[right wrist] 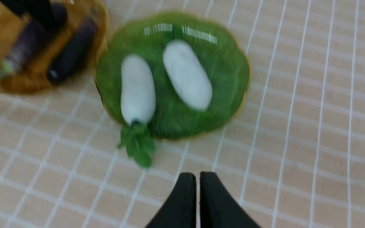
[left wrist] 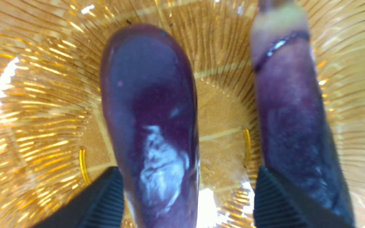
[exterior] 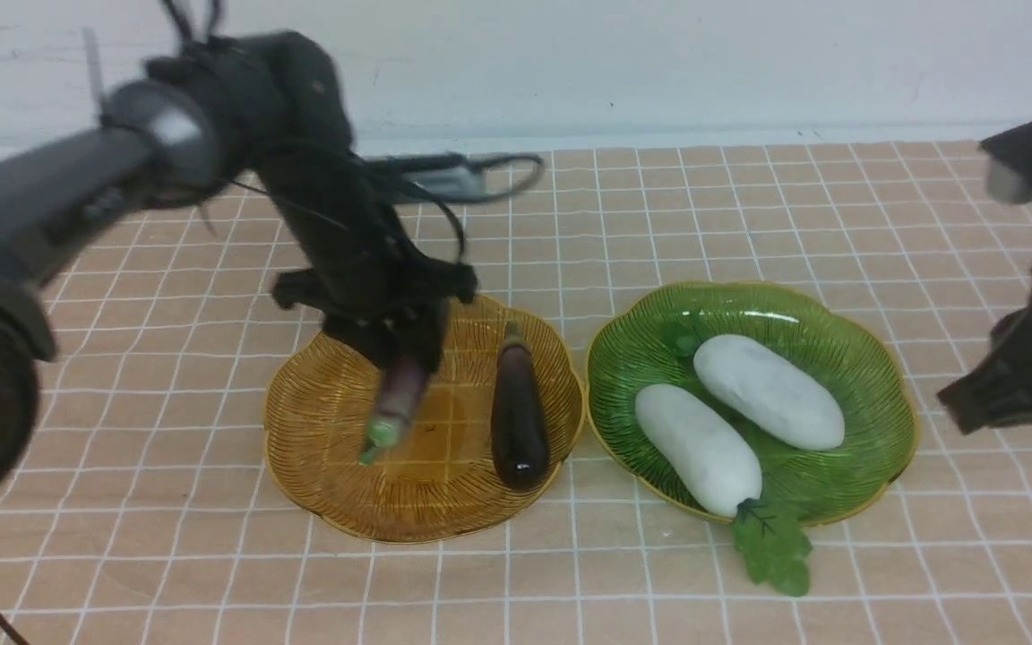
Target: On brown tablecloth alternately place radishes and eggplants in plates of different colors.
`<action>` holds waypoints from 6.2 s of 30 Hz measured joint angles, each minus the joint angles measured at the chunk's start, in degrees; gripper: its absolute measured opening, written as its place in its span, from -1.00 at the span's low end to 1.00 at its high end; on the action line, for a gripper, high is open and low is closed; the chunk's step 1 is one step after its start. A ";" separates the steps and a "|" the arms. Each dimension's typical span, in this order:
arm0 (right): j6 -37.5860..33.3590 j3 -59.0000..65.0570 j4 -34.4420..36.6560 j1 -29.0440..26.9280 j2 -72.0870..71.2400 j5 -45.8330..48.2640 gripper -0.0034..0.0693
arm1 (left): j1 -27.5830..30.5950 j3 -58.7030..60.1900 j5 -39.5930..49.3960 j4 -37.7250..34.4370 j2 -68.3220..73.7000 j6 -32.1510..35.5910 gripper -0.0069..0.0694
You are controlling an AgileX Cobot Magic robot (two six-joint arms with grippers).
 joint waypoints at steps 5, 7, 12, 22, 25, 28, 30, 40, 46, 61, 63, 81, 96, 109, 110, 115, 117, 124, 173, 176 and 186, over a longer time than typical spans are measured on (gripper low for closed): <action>1.45 12.82 2.14 0.00 -11.48 -16.81 -0.87 | 0.00 -3.33 2.08 0.26 0.00 0.06 0.23; 1.78 20.50 4.53 0.00 -15.64 -27.56 -0.87 | 0.00 -4.82 2.36 0.26 0.00 0.51 0.02; 1.44 28.90 5.51 0.00 -17.79 -40.34 -0.87 | 0.00 -6.59 2.42 0.40 0.00 1.31 -0.37; -2.58 31.87 2.99 0.00 -17.79 -48.63 -0.87 | 0.00 -7.45 2.48 0.47 0.00 2.57 -0.83; -2.81 31.87 2.83 0.00 -17.79 -48.75 -0.87 | 0.00 -7.45 2.48 0.47 0.00 2.62 -0.83; -2.86 31.87 2.79 0.00 -17.79 -48.75 -0.87 | 0.00 -7.45 2.48 0.47 0.00 2.62 -0.83; -2.86 31.87 2.62 0.00 -17.79 -48.75 -0.87 | 0.00 -7.45 2.48 0.47 0.00 2.62 -0.83; -3.05 31.87 2.62 0.00 -17.79 -48.75 -0.87 | 0.00 -7.45 2.54 0.47 0.00 2.81 -0.83; -3.05 32.09 2.62 0.00 -17.89 -48.82 -0.87 | 0.00 -7.45 2.59 0.71 0.00 3.65 -0.83; -3.27 52.23 2.68 -17.43 -34.26 -48.65 -0.87 | 0.00 -7.45 2.65 4.94 -2.22 4.17 -0.83; -3.27 54.23 2.68 -19.75 -34.41 -48.08 -0.87 | 0.00 -7.45 2.65 5.36 -4.04 4.62 -0.83; -3.27 55.37 2.68 -22.78 -34.41 -46.37 -0.87 | 0.00 15.85 3.06 10.31 -40.09 5.59 -0.83; -3.27 55.37 2.68 -22.78 -34.41 -46.35 -0.87 | -0.30 78.34 -32.31 3.34 -96.85 2.58 -0.83; -3.27 55.37 2.68 -22.78 -34.41 -46.30 -0.87 | -0.30 85.50 -39.72 2.50 -123.55 2.58 -0.83; -3.27 55.37 2.68 -22.78 -34.41 -46.30 -0.87 | -0.30 85.56 -39.89 2.44 -124.30 2.58 -0.83; -3.27 55.37 2.68 -22.78 -34.41 -46.23 -0.87 | -0.30 85.60 -40.84 3.97 -125.43 3.05 -0.83; -3.27 55.37 2.68 -22.78 -34.41 -46.19 -0.87 | -0.30 86.01 -41.08 4.58 -125.43 3.05 -0.83; -3.27 55.37 2.68 -22.78 -34.41 -46.19 -0.87 | -0.19 92.11 -45.64 6.16 -125.09 3.19 -0.83; -3.27 55.37 2.63 -22.95 -34.41 -46.19 -0.87 | 15.31 107.85 -45.69 13.11 -125.26 5.04 -0.83; -3.27 55.37 2.63 -22.95 -34.41 -46.19 -0.87 | 15.31 107.85 -45.69 13.11 -125.26 5.04 -0.83; -3.27 55.37 2.63 -22.95 -34.41 -46.19 -0.87 | 15.31 107.85 -45.69 13.11 -125.26 5.04 -0.83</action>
